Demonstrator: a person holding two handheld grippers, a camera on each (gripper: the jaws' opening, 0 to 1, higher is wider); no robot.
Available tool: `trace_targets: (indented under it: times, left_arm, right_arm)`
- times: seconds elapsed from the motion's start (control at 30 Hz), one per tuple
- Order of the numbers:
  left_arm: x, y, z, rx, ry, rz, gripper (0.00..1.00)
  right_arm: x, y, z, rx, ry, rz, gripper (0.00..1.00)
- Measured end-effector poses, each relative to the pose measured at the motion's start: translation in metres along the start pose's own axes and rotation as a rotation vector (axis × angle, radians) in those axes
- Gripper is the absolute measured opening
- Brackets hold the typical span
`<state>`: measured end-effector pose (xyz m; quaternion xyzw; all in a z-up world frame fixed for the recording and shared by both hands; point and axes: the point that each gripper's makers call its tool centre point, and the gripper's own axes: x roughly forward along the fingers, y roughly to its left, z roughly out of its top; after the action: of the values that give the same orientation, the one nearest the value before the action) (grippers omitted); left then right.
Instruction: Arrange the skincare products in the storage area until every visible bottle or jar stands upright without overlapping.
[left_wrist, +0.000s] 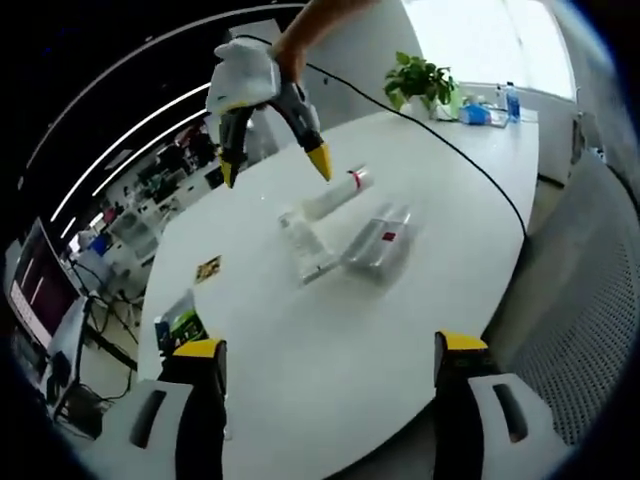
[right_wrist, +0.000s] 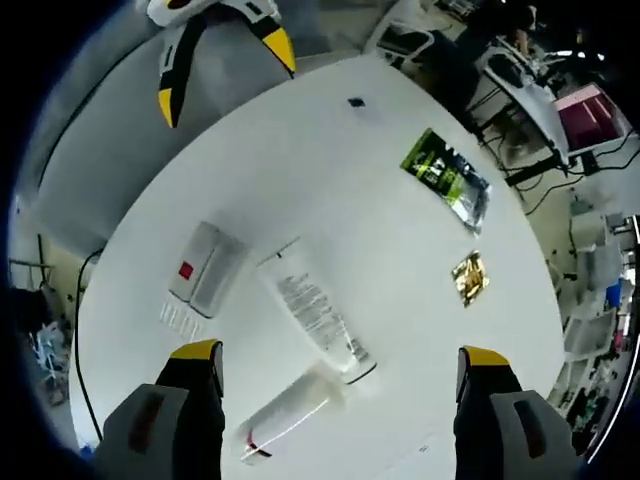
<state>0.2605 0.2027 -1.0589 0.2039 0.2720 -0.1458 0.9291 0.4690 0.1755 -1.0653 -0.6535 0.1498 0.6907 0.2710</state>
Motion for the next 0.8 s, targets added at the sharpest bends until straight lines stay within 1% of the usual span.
trace_targets:
  times: [0.1,0.23,0.3,0.33,0.4,0.57,0.63,0.7,0.8]
  left_arm:
    - [0.000,0.002,-0.001,-0.006,0.003,0.003,0.85]
    - [0.001,0.003,-0.006,-0.002,0.020,0.004,0.82]
    - [0.001,0.003,-0.007,0.000,0.025,0.004,0.82]
    - [0.001,0.003,-0.008,-0.001,0.026,0.002,0.81]
    - [0.001,0.003,-0.009,0.000,0.029,0.001,0.80]
    - [0.001,0.003,-0.011,0.002,0.035,-0.005,0.77]
    - [0.001,0.004,-0.012,0.004,0.037,-0.002,0.76]
    - [0.001,0.006,-0.014,-0.002,0.042,0.003,0.75]
    - [0.001,0.006,-0.016,0.004,0.047,0.001,0.74]
  right_arm:
    - [0.015,0.004,-0.005,-0.046,0.039,0.043,0.98]
    - [0.033,0.002,-0.009,-0.111,0.083,0.058,0.89]
    - [0.039,-0.001,-0.009,-0.150,0.089,0.053,0.85]
    - [0.044,0.000,-0.011,-0.158,0.097,0.073,0.82]
    - [0.051,0.001,-0.012,-0.169,0.113,0.095,0.82]
    - [0.064,0.002,-0.016,-0.214,0.146,0.134,0.73]
    - [0.071,0.004,-0.018,-0.253,0.163,0.153,0.70]
    - [0.075,0.007,-0.023,-0.289,0.202,0.177,0.68]
    - [0.081,0.009,-0.022,-0.318,0.210,0.188,0.66]
